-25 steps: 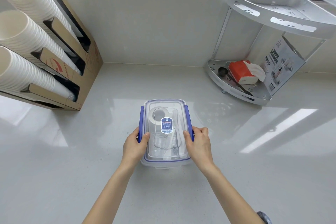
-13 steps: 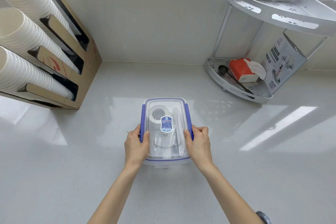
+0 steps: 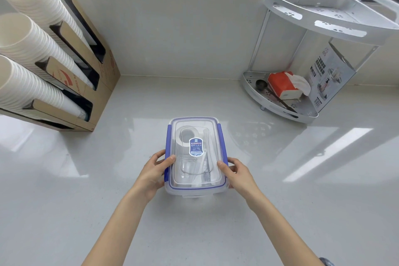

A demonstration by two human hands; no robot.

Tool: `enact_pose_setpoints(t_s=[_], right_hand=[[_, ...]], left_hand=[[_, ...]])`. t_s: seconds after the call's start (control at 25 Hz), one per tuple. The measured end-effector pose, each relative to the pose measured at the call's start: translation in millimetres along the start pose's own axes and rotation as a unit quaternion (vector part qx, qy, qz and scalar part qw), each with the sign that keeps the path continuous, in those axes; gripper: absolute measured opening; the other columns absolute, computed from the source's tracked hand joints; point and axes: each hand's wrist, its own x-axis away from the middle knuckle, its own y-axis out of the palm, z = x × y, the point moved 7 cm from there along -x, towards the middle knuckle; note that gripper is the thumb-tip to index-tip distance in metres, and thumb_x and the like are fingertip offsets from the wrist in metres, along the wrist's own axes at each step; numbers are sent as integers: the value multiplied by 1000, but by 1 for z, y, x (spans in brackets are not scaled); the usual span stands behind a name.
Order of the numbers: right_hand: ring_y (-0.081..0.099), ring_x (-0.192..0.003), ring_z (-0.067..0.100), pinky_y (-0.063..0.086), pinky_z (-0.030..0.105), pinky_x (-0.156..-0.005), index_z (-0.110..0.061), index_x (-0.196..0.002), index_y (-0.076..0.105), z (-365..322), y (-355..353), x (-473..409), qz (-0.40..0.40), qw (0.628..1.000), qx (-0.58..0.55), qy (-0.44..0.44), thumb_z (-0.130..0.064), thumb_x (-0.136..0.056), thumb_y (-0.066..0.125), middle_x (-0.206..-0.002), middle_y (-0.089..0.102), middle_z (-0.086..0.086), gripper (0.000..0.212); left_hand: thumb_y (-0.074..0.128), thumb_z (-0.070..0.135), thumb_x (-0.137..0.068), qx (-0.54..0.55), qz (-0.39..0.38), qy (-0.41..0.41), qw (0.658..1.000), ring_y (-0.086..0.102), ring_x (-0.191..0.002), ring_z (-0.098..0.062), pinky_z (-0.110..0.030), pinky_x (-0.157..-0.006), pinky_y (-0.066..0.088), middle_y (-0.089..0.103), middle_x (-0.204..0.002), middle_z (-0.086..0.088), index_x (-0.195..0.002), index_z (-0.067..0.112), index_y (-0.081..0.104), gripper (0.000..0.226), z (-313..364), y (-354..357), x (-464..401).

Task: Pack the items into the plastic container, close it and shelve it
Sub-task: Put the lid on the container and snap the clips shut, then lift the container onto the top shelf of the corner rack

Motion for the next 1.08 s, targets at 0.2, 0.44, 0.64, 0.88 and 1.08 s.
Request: enact_pose_setpoints(t_s=[0.2,0.44,0.64,0.88,1.08], right_hand=[[48,-66,15,39,23,-61,-19,-107,65,-13,-11,2,6,998,-32,-59,-34,-86,57,-78,59,15,27],[47,-68,17,36,20,-51,-29,-101,66,-54,-42,9,31,991,-66,-109,-28,-87,57,-82,61,4,16],[42,-59,12,32,11,-40,-16,-106,67,-100,-78,24,52,984,-81,-152,-27,-88,57,-70,60,-5,24],[34,-59,12,28,8,-39,-21,-88,70,-149,-125,44,76,970,-84,-214,-26,-88,56,-71,52,1,15],[38,-29,1,28,7,-34,-16,-90,68,-179,-174,60,107,963,-95,-229,-23,-90,54,-29,43,-15,15]], left_hand=[[55,16,-84,11,-59,-19,998,56,-81,-17,-32,-70,47,62,-92,3,-114,16,56,29,8,6,0],[58,16,-82,18,-104,24,994,57,-83,-18,-33,-77,47,63,-93,3,-103,20,62,21,42,26,8],[58,15,-83,32,-117,74,990,57,-77,-16,-31,-73,46,63,-86,2,-88,20,65,10,90,50,22],[59,19,-82,21,-147,132,980,58,-73,-15,-30,-70,51,63,-84,2,-96,17,60,14,143,90,40],[59,19,-82,19,-182,172,968,60,-73,-13,-22,-56,56,65,-87,0,-107,12,56,26,183,133,55]])
